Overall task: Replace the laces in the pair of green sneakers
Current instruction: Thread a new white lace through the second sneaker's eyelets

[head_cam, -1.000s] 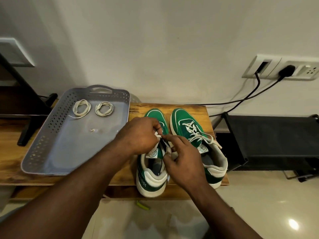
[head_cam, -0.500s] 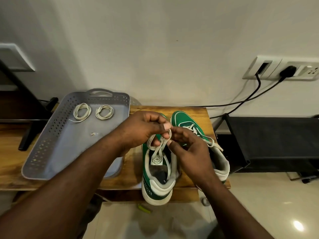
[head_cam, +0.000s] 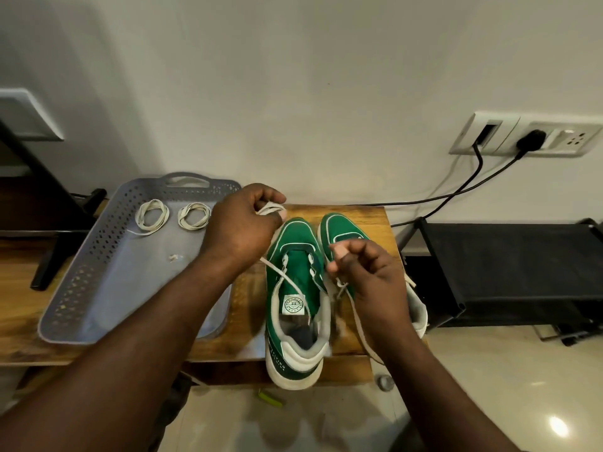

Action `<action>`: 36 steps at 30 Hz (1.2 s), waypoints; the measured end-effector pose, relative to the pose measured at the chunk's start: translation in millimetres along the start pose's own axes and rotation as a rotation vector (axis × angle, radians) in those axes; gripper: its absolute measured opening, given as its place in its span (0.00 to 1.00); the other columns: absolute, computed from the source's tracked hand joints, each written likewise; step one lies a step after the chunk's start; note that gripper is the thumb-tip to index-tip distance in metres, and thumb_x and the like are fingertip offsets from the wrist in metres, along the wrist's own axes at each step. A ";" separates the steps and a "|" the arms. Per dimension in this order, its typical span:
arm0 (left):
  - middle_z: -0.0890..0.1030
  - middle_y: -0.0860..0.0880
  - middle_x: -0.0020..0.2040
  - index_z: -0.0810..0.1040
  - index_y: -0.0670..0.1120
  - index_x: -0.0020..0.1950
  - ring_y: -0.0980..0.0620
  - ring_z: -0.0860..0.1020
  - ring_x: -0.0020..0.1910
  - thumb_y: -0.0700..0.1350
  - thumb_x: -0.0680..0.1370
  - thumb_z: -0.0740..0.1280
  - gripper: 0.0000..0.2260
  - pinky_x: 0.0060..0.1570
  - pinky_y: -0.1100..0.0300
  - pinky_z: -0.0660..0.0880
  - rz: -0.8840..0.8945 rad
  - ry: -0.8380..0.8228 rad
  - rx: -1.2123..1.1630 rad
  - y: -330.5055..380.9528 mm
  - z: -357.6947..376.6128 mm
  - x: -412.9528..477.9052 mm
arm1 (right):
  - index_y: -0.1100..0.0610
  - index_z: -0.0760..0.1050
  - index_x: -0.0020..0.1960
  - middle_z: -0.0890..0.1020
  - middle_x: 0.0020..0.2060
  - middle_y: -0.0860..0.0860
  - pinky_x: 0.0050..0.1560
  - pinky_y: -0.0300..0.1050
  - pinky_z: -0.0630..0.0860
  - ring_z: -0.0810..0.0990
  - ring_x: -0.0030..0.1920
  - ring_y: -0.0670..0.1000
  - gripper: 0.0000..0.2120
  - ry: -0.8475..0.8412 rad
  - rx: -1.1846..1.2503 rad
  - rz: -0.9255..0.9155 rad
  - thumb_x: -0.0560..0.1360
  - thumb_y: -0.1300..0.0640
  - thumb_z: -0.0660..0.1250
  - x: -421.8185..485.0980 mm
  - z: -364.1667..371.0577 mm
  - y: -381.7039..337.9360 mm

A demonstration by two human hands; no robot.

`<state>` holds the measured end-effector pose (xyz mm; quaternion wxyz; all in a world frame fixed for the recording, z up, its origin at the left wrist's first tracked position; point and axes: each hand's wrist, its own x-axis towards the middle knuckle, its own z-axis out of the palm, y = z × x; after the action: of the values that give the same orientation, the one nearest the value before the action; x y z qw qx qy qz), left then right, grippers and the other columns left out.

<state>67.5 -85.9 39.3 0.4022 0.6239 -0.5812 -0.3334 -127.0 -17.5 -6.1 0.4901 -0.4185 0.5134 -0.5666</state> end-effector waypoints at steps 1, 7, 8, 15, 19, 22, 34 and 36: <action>0.85 0.54 0.45 0.85 0.53 0.53 0.57 0.83 0.41 0.42 0.79 0.74 0.07 0.42 0.59 0.78 -0.026 0.013 0.004 -1.6 -2.1 0.8 | 0.59 0.82 0.53 0.86 0.40 0.53 0.50 0.49 0.82 0.83 0.43 0.50 0.04 0.036 -0.012 -0.002 0.82 0.62 0.68 1.9 -4.3 -0.6; 0.85 0.45 0.53 0.81 0.41 0.65 0.53 0.81 0.36 0.36 0.81 0.65 0.13 0.38 0.58 0.81 -0.220 -0.468 -0.838 20.1 -6.2 -8.0 | 0.45 0.83 0.59 0.87 0.50 0.41 0.57 0.56 0.83 0.86 0.53 0.46 0.11 -0.199 -0.503 -0.071 0.77 0.48 0.74 -3.8 4.4 12.8; 0.85 0.46 0.52 0.80 0.41 0.66 0.52 0.81 0.36 0.37 0.80 0.65 0.14 0.38 0.58 0.82 -0.216 -0.519 -0.911 21.7 -3.7 -9.1 | 0.43 0.81 0.62 0.86 0.51 0.38 0.57 0.54 0.82 0.84 0.55 0.45 0.16 -0.255 -0.629 -0.113 0.75 0.44 0.74 -6.1 9.0 14.2; 0.86 0.44 0.56 0.78 0.41 0.68 0.44 0.86 0.49 0.36 0.84 0.63 0.13 0.54 0.50 0.83 -0.222 -0.353 -0.948 23.6 -3.6 -5.1 | 0.43 0.81 0.46 0.82 0.44 0.36 0.51 0.57 0.81 0.80 0.50 0.48 0.08 -0.175 -0.639 -0.106 0.79 0.56 0.73 -4.2 12.1 20.2; 0.83 0.46 0.61 0.80 0.48 0.66 0.44 0.82 0.60 0.51 0.82 0.71 0.14 0.61 0.45 0.81 -0.045 -0.139 -0.151 12.3 -2.2 -0.9 | 0.50 0.77 0.51 0.87 0.49 0.50 0.59 0.61 0.80 0.85 0.53 0.54 0.07 -0.174 -0.312 -0.050 0.84 0.60 0.65 -7.0 13.9 15.6; 0.70 0.43 0.74 0.69 0.50 0.79 0.41 0.68 0.73 0.56 0.78 0.73 0.32 0.67 0.47 0.70 -0.040 0.017 0.452 3.1 -4.8 3.2 | 0.56 0.75 0.56 0.86 0.43 0.55 0.54 0.58 0.82 0.85 0.44 0.53 0.05 0.024 -0.005 0.008 0.86 0.63 0.61 -3.7 10.3 4.7; 0.68 0.56 0.77 0.66 0.64 0.79 0.56 0.77 0.62 0.37 0.77 0.73 0.36 0.59 0.55 0.79 0.303 -0.434 0.324 8.8 3.1 -6.5 | 0.60 0.82 0.51 0.87 0.49 0.55 0.50 0.49 0.83 0.86 0.49 0.53 0.12 -0.054 -0.104 -0.097 0.83 0.71 0.62 -4.1 8.7 1.1; 0.77 0.58 0.69 0.70 0.64 0.77 0.60 0.79 0.57 0.34 0.79 0.69 0.34 0.55 0.60 0.79 0.313 -0.570 0.251 8.5 11.1 -9.1 | 0.61 0.84 0.54 0.87 0.51 0.56 0.52 0.47 0.83 0.86 0.52 0.54 0.15 -0.114 -0.064 -0.067 0.83 0.72 0.60 -5.3 9.1 -3.4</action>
<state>52.9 -78.1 41.4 0.1898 0.4538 -0.7952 -0.3546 -117.6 -13.9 -1.5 0.4857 -0.4825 0.4881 -0.5413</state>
